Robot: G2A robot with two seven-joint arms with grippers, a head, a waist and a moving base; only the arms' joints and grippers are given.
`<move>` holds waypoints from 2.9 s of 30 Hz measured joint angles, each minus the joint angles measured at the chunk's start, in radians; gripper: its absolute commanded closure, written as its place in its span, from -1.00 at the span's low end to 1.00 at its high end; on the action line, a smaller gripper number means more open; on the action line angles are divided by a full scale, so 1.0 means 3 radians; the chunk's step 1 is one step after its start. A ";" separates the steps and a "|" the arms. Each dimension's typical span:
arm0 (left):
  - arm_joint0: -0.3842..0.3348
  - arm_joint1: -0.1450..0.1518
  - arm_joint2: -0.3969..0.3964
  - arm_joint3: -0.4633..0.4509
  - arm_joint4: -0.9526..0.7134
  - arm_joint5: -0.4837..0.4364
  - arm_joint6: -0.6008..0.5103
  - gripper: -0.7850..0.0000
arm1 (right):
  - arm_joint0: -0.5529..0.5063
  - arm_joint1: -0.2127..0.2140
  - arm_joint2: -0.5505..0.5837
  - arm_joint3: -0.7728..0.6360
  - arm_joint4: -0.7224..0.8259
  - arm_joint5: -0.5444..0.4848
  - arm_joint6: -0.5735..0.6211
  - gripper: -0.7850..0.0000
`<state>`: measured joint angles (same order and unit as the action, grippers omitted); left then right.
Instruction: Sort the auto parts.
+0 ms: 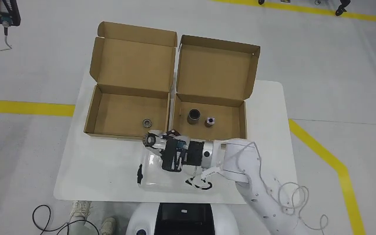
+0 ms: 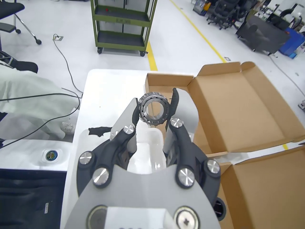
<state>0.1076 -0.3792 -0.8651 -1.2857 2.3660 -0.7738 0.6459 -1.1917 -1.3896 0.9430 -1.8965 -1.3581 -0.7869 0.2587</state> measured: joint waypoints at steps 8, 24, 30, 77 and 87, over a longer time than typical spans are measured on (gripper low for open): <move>0.0000 0.0000 0.0000 0.0000 0.0000 0.0000 0.0000 -1.00 | 0.0347 -0.0005 0.0232 -0.0116 0.0483 0.0084 -0.0124 1.00; 0.0000 0.0000 0.0000 0.0000 0.0000 0.0000 0.0000 -1.00 | 0.0817 0.0000 0.0546 -0.0420 0.1000 0.0285 -0.0239 1.00; 0.0000 0.0000 0.0000 0.0000 0.0000 0.0000 0.0000 -1.00 | 0.0848 0.0010 0.0600 -0.0473 0.1025 0.0305 -0.0330 1.00; 0.0000 0.0000 0.0000 0.0000 0.0000 0.0000 0.0000 -1.00 | 0.0934 -0.0029 -0.0345 0.0914 0.0653 0.0187 0.0033 1.00; 0.0000 0.0000 0.0000 0.0000 0.0000 0.0000 0.0000 -1.00 | 0.1611 -0.0307 -0.0931 0.1862 0.0674 0.0535 0.0010 1.00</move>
<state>0.1076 -0.3792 -0.8651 -1.2857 2.3660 -0.7738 0.6459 -0.7085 -1.4816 0.6636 -1.3378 -1.1560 -0.6263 0.2618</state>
